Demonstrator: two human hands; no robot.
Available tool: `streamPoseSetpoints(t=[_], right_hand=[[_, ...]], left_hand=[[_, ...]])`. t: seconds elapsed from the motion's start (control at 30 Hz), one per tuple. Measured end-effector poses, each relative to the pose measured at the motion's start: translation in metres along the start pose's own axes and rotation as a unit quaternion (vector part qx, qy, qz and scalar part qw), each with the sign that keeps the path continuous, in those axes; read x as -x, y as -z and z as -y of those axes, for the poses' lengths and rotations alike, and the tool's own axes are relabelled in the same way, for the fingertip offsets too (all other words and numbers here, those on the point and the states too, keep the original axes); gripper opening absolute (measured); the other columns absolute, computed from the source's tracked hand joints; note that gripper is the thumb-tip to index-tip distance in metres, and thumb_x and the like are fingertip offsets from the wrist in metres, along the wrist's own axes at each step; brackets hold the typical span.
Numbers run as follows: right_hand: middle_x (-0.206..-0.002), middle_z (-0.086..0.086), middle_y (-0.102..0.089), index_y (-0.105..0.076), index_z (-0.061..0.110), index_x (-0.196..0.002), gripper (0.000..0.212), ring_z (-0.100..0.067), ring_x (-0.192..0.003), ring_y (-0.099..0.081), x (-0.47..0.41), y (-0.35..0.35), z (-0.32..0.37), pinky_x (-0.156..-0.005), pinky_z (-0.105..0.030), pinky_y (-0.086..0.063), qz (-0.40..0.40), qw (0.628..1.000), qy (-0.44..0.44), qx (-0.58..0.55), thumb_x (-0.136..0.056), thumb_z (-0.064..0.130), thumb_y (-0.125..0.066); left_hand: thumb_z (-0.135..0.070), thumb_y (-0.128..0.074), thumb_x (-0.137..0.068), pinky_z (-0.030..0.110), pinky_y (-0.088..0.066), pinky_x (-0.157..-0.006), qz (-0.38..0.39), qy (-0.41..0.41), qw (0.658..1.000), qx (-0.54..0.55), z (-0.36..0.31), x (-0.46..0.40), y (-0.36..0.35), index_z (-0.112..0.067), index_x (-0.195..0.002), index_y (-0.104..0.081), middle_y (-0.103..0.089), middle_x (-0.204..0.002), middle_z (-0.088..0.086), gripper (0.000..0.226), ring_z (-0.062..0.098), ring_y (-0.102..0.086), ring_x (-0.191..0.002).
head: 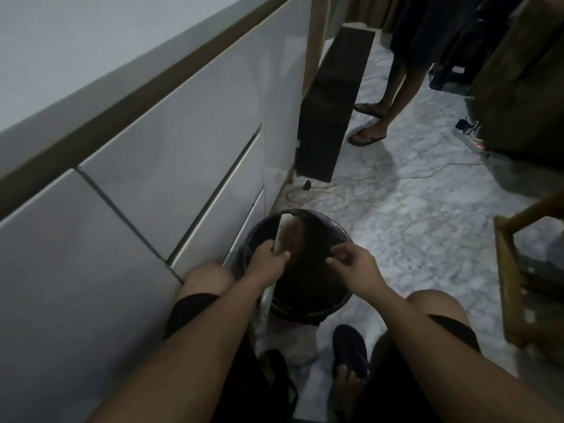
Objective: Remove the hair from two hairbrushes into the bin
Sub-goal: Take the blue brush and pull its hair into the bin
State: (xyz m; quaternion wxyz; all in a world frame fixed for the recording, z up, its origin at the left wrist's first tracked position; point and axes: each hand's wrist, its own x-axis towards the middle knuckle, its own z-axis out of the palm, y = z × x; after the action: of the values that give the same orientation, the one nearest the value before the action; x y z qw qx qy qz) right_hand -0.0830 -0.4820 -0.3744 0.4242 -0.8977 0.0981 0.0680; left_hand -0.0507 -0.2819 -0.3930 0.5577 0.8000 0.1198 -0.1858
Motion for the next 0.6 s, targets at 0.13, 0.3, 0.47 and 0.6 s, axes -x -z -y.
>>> streamPoseSetpoints(t=[0.13, 0.3, 0.47, 0.6], right_hand=[[-0.096, -0.007, -0.071, -0.067, 0.01, -0.109, 0.029, -0.021, -0.091, -0.068, -0.004, -0.005, 0.001, -0.085, -0.034, -0.055, 0.007, 0.999, -0.01, -0.035, -0.083, 0.022, -0.074], [-0.105, -0.006, -0.071, -0.059, 0.013, -0.123, 0.046, -0.021, -0.095, -0.069, -0.006, -0.009, 0.003, -0.089, -0.046, -0.056, 0.014, 0.993, -0.035, -0.109, -0.082, 0.025, -0.075], [-0.11, -0.001, -0.071, -0.057, 0.028, -0.129, 0.052, -0.015, -0.103, -0.066, -0.004, -0.015, 0.005, -0.091, -0.046, -0.056, 0.019, 0.994, -0.016, -0.106, -0.08, 0.026, -0.076], [-0.096, -0.004, -0.074, -0.068, 0.02, -0.121, 0.039, -0.007, -0.082, -0.068, -0.003, -0.013, 0.006, -0.082, -0.023, -0.056, -0.003, 0.996, -0.008, -0.086, -0.083, 0.011, -0.072]], left_hand=[[-0.017, -0.063, -0.089, 0.043, -0.053, -0.092, 0.026, -0.013, 0.999, -0.035, 0.001, 0.004, -0.01, -0.015, -0.1, -0.062, -0.068, -0.101, 0.01, 0.011, 0.029, -0.065, -0.099], [-0.022, -0.063, -0.09, 0.046, -0.053, -0.092, 0.049, -0.013, 0.995, -0.087, 0.006, 0.007, -0.019, -0.015, -0.11, -0.063, -0.067, -0.105, 0.009, 0.022, 0.026, -0.064, -0.1], [-0.022, -0.057, -0.094, 0.045, -0.057, -0.086, 0.075, 0.021, 0.994, -0.074, 0.003, 0.014, -0.023, -0.018, -0.112, -0.061, -0.067, -0.101, 0.008, 0.019, 0.029, -0.067, -0.092], [-0.02, -0.054, -0.095, 0.047, -0.056, -0.082, 0.093, 0.044, 0.994, -0.046, 0.003, 0.015, -0.026, -0.017, -0.106, -0.06, -0.065, -0.097, 0.011, 0.013, 0.033, -0.066, -0.089]])
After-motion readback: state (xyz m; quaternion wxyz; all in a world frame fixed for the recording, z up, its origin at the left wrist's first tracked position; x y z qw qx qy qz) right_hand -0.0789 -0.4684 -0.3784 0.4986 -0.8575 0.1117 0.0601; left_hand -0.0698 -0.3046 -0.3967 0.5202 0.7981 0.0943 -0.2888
